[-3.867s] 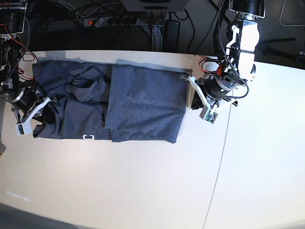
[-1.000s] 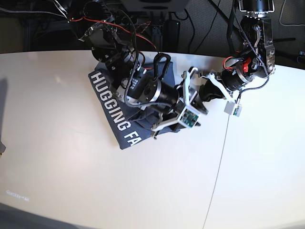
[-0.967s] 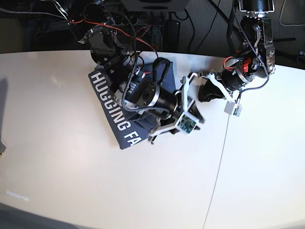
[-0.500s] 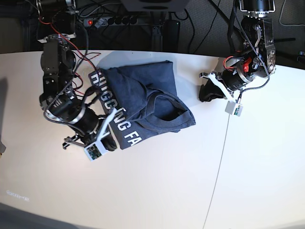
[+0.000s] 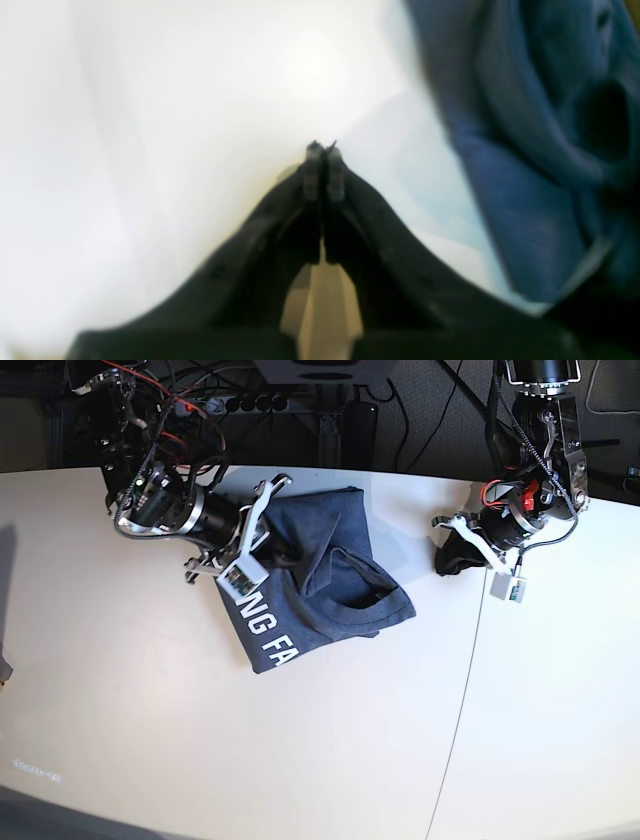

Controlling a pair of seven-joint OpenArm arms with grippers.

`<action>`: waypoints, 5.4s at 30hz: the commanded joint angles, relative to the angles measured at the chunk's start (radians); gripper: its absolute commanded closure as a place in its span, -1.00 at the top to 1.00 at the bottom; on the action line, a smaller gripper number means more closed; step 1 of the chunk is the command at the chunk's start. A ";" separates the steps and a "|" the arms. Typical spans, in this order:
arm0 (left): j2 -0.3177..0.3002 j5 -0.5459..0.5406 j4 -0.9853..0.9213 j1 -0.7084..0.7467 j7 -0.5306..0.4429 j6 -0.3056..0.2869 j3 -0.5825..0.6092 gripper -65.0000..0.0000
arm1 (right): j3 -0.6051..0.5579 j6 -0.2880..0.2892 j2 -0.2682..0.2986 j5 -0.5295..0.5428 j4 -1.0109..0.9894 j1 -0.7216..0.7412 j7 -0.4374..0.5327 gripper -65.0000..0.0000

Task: Fold the T-shirt properly
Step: 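Release the right gripper and regrasp the folded bundle edge, then rotate the folded bundle with both grippers so the print faces up, then open both grippers and lift them away from the folded shirt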

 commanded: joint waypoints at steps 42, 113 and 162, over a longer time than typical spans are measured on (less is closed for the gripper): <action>-0.020 -0.215 0.463 0.186 0.100 -0.160 0.360 -1.00 | 0.085 0.039 -0.089 -0.154 -0.400 0.466 0.164 -1.00; -0.095 0.029 -0.048 -0.283 -0.064 -0.160 0.242 -1.00 | 0.091 0.042 -0.142 0.072 -0.169 -0.031 0.005 -1.00; -0.137 0.227 -0.103 0.515 -0.174 -0.079 -0.174 -1.00 | 0.666 0.027 0.023 0.119 -0.249 -0.647 0.051 -1.00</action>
